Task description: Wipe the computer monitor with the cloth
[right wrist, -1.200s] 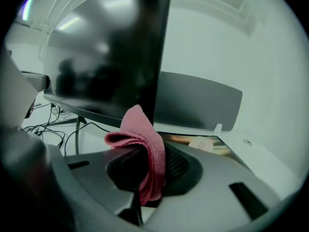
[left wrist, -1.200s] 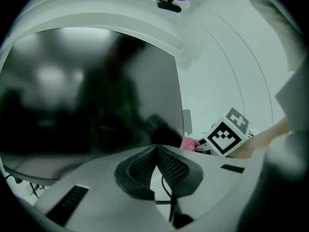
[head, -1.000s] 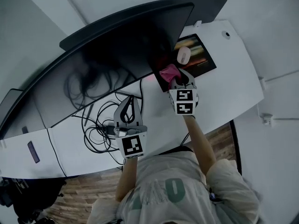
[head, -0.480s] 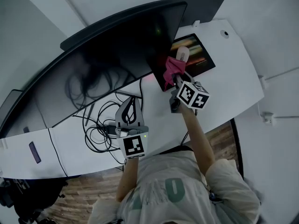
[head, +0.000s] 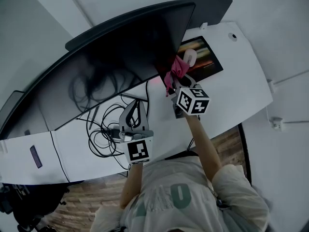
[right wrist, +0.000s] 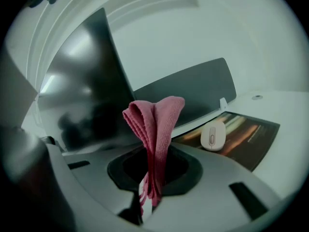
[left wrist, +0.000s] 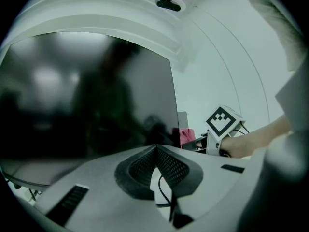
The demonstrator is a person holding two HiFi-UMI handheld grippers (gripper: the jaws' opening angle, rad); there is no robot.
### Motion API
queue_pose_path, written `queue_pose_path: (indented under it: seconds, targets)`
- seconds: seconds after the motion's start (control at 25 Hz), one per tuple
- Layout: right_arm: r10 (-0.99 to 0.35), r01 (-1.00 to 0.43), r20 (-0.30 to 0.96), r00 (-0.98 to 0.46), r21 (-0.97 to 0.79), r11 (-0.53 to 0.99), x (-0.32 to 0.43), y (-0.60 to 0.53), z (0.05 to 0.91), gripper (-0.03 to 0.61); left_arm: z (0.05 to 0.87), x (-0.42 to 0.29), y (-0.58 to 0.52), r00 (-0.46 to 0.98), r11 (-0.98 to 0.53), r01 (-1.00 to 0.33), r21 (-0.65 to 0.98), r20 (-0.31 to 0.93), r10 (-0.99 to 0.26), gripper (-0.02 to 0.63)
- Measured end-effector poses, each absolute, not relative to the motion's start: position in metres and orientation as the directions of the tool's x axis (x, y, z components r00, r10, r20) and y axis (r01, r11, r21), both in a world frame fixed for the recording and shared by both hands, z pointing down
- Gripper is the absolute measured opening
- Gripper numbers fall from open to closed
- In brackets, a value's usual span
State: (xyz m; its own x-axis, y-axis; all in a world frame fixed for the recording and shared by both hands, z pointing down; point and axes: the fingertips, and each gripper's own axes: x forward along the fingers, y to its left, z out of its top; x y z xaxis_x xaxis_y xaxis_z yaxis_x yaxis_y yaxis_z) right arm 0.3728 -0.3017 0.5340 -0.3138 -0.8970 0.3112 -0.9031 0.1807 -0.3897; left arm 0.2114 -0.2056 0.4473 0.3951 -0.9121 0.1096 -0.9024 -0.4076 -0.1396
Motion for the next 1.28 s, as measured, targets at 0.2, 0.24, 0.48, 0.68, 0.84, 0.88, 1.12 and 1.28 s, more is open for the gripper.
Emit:
queue_pose_path:
  seconds: [0.2, 0.24, 0.48, 0.68, 0.84, 0.88, 1.12, 1.28]
  targets:
    - [-0.904, -0.907, 0.268, -0.333, -0.354, 0.229, 0.373, -0.302, 0.52, 0.057, 0.445, 0.215, -0.204, 0.406, -0.418, -0.898, -0.136, 0.106, -0.908, 0.015]
    - [-0.905, -0.905, 0.26, -0.336, -0.354, 0.235, 0.373, -0.302, 0.516, 0.057, 0.445, 0.216, -0.204, 0.408, -0.42, -0.897, -0.138, 0.106, -0.907, 0.015]
    - [-0.918, -0.916, 0.195, -0.345, -0.283, 0.284, 0.373, -0.305, 0.482, 0.057, 0.433, 0.219, -0.21, 0.411, -0.419, -0.897, -0.143, 0.084, -0.908, 0.015]
    - [-0.924, -0.931, 0.139, -0.356, -0.14, 0.337, 0.373, -0.307, 0.434, 0.057, 0.411, 0.225, -0.22, 0.416, -0.423, -0.894, -0.148, 0.073, -0.906, 0.015]
    - [-0.925, -0.934, 0.131, -0.356, -0.014, 0.358, 0.371, -0.304, 0.407, 0.057, 0.386, 0.233, -0.225, 0.43, -0.431, -0.889, -0.155, 0.044, -0.902, 0.015]
    - [-0.926, -0.932, 0.116, -0.359, 0.001, 0.361, 0.371, -0.303, 0.398, 0.057, 0.379, 0.234, -0.225, 0.433, -0.433, -0.888, -0.156, 0.035, -0.901, 0.015]
    - [-0.912, -0.912, 0.009, -0.41, 0.02, 0.41, 0.371, -0.299, 0.339, 0.057, 0.347, 0.248, -0.229, 0.445, -0.44, -0.884, -0.159, 0.006, -0.895, 0.015]
    - [-0.899, -0.899, -0.028, -0.436, 0.057, 0.434, 0.371, -0.294, 0.306, 0.057, 0.32, 0.257, -0.234, 0.46, -0.45, -0.876, -0.174, -0.019, -0.888, 0.015]
